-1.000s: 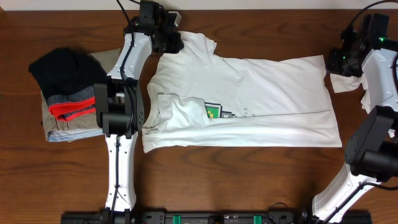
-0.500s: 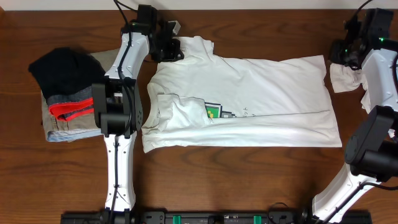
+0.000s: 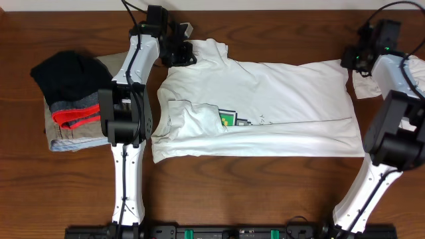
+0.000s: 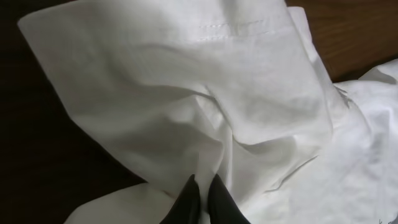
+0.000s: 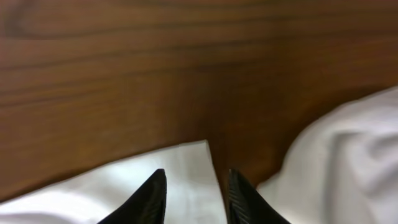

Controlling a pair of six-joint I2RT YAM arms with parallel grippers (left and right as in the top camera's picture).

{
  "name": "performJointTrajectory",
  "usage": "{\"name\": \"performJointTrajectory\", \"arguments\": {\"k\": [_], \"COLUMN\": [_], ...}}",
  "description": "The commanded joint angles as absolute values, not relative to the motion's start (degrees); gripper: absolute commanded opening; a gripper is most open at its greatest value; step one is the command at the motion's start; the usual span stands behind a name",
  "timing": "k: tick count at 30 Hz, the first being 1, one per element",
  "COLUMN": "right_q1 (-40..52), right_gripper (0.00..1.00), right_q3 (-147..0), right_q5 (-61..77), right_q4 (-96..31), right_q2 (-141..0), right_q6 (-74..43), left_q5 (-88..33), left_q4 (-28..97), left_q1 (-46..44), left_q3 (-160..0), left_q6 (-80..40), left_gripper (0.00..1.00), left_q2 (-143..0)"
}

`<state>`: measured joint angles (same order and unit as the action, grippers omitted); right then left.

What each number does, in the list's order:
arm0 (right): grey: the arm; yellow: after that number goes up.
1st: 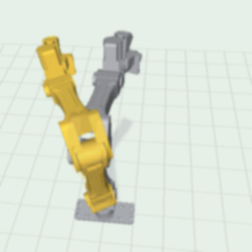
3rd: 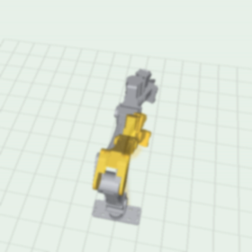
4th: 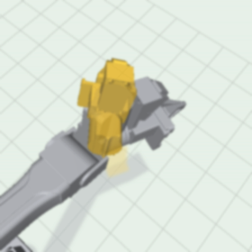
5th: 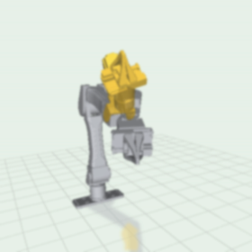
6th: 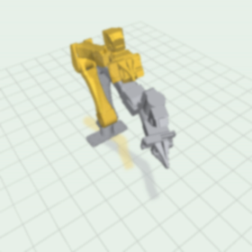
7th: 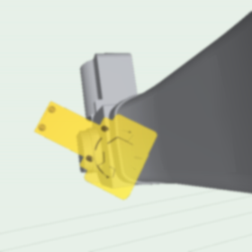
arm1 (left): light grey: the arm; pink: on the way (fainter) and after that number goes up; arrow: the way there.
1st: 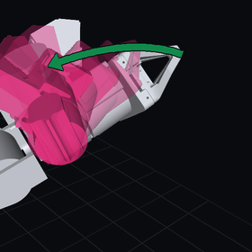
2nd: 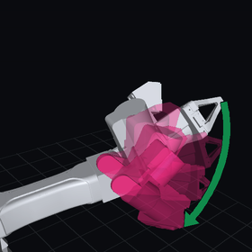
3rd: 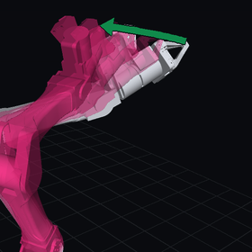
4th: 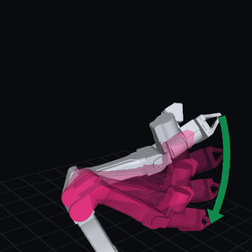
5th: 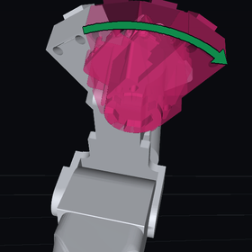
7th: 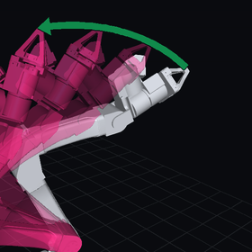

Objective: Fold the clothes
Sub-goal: 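Move the right gripper to the shirt's back-right corner and grasp it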

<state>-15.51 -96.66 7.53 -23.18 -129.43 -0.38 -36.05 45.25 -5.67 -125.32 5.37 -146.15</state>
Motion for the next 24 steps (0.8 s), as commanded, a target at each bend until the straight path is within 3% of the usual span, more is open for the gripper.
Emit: {"name": "performJointTrajectory", "arguments": {"k": [1, 17, 18, 21, 24], "right_q1": [-15.73, -15.44, -15.35, -15.31, -15.31], "right_gripper": [0.31, 0.37, 0.33, 0.06, 0.01], "right_q3": [-96.86, -96.86, -96.86, -96.86, -96.86], "right_q5": [8.40, 12.47, 12.45, 12.45, 12.36], "right_q4": [-20.91, -19.38, -19.49, -19.53, -19.57], "right_q2": [-131.33, -136.44, -136.44, -136.44, -136.44], "right_q6": [-0.36, -1.21, -1.21, -1.23, -1.65], "left_q5": [-36.86, -36.84, -36.84, -36.84, -36.84], "left_q4": [45.84, 45.80, 45.80, 45.80, 45.80], "left_q1": [-5.43, -5.43, -5.43, -5.43, -5.43], "left_q3": [-124.84, -124.84, -124.84, -124.84, -124.84], "left_q6": [5.34, 5.37, 5.37, 5.37, 5.37], "left_gripper": [0.06, 0.06, 0.06, 0.06, 0.06], "left_q2": [-143.79, -143.79, -143.79, -143.79, -143.79]}}
